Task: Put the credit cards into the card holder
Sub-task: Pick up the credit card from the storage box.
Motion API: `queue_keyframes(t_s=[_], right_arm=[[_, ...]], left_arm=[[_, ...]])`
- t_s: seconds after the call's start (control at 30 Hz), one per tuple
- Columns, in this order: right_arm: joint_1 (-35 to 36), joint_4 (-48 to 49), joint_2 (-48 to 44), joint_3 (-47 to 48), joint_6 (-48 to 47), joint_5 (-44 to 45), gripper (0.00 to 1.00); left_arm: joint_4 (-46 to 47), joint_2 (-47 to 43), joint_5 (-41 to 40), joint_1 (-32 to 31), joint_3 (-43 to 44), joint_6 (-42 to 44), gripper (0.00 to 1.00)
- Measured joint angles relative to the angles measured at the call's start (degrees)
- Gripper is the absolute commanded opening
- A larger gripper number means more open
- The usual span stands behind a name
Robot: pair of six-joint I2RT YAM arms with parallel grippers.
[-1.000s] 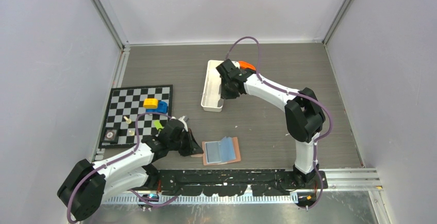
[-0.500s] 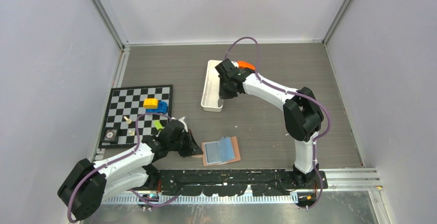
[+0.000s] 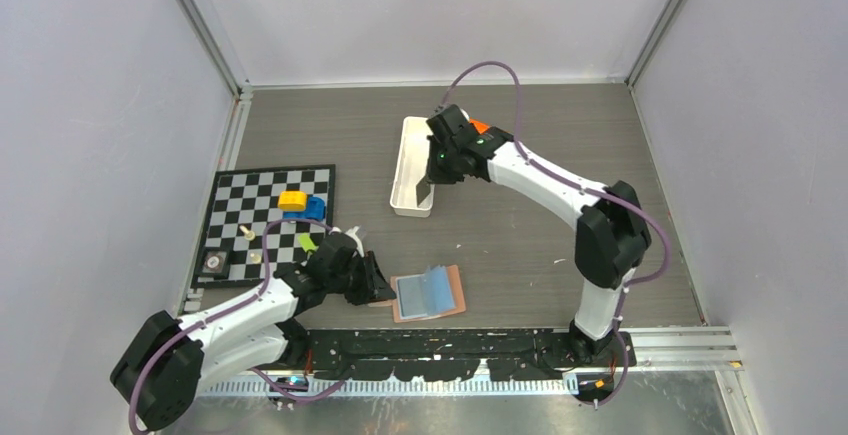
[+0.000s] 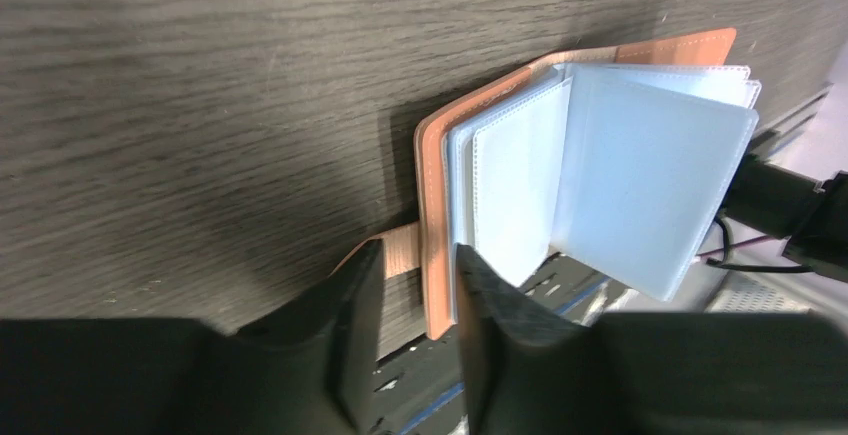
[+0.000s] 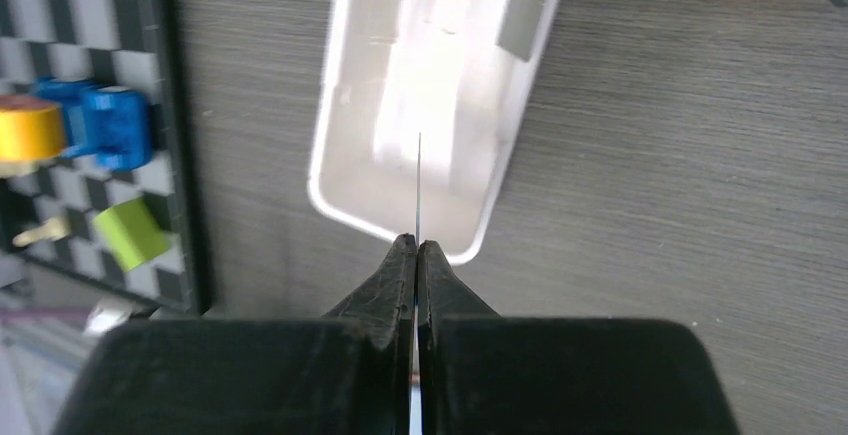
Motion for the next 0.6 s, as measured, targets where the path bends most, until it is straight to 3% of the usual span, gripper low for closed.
queue_keyframes(t_s=[0.1,0.2,0.43,0.6], right_arm=[[0.00,0.31,-5.60,-0.85,-1.07,-2.23,0.01],[0.00,-0.13,-11.69,-1.73,-3.28,-3.67,0.01],[0.02,-6.51,-23.98,-4.83,-11.85,-10.45,0.00],[0.11,-11.61,-30.93,-12.85,-16.52,-20.90,0.01]], left_arm=[[-2.54,-0.83,-0.83,0.11,1.64,1.40,0.56],[-7.02,-2.82,-3.13,0.22,4.39,3.41,0.65],[-19.06,-11.52,-9.31,0.28,14.14,12.26,0.68],[-18.18,-16.20,-5.20,0.28,21.57,19.89,0.72]])
